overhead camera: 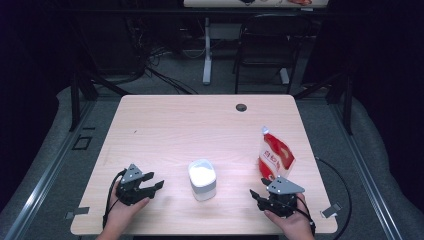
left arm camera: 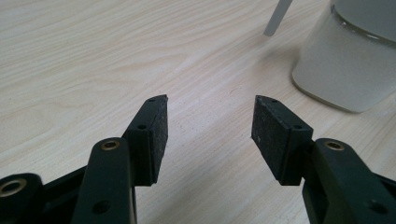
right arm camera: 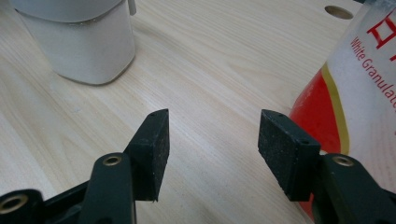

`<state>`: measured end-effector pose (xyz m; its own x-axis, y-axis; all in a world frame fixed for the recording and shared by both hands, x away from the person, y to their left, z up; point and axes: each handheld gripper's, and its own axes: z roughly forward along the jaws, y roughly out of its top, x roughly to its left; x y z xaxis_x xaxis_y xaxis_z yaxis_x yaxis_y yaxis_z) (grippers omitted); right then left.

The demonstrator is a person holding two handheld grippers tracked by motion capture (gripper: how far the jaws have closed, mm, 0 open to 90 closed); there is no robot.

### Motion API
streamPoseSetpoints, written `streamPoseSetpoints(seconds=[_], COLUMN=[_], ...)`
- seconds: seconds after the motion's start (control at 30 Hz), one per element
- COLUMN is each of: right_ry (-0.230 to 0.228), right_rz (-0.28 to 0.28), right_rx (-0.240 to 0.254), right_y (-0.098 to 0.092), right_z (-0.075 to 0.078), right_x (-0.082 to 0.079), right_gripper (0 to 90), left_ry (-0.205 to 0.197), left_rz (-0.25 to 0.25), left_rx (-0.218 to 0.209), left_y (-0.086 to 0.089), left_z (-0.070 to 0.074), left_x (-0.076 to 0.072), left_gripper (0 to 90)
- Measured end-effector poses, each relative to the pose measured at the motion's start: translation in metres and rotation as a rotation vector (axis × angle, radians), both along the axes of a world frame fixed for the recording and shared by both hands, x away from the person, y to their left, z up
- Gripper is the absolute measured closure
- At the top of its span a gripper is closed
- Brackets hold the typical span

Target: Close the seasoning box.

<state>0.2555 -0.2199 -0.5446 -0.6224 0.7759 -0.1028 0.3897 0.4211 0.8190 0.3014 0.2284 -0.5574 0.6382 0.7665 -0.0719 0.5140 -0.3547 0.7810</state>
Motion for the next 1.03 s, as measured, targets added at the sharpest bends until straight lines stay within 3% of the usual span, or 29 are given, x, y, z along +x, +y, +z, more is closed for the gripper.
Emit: streamPoseSetpoints(seconds=[0.53,1.03], right_ry=[0.019,0.028], right_rz=[0.044,0.048], right_rx=[-0.030,-0.033], right_y=[0.0075,0.0078], right_z=[-0.0038,-0.0056], right_x=[0.0020,0.0027], right_gripper=[43.8,43.8], left_ry=[0.007,0.013], left_rz=[0.016,0.012], left_rx=[-0.009,-0.008], left_y=[0.0080,0.0064], left_z=[-0.0012,-0.0015], left_x=[0.0021,0.0030], left_gripper=[46.3,46.0])
